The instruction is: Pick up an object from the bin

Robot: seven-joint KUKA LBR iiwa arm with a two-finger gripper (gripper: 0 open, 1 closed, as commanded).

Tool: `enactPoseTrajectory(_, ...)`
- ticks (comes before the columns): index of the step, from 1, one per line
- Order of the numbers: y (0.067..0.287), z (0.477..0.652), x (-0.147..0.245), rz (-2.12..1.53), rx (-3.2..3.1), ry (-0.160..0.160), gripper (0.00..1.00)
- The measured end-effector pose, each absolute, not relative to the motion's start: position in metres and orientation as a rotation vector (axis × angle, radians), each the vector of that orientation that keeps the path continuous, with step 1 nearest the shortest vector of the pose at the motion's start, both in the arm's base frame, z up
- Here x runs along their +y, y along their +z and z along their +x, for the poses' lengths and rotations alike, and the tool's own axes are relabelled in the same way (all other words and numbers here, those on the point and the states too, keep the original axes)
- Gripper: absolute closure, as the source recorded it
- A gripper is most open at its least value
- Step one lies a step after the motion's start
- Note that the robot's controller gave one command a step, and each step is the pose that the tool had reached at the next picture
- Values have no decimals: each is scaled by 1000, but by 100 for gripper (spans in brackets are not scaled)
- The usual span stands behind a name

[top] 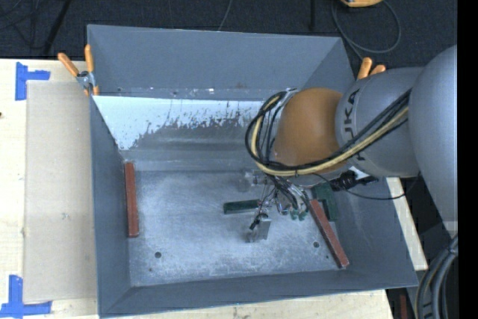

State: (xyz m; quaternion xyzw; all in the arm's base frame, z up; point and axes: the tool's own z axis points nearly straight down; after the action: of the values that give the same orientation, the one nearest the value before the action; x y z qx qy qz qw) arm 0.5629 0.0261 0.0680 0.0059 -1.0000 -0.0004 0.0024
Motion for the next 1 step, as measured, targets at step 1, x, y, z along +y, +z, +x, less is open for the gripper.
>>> enactPoseTrajectory(1, 68, 563, 26, 15, -3140, -1, 0)
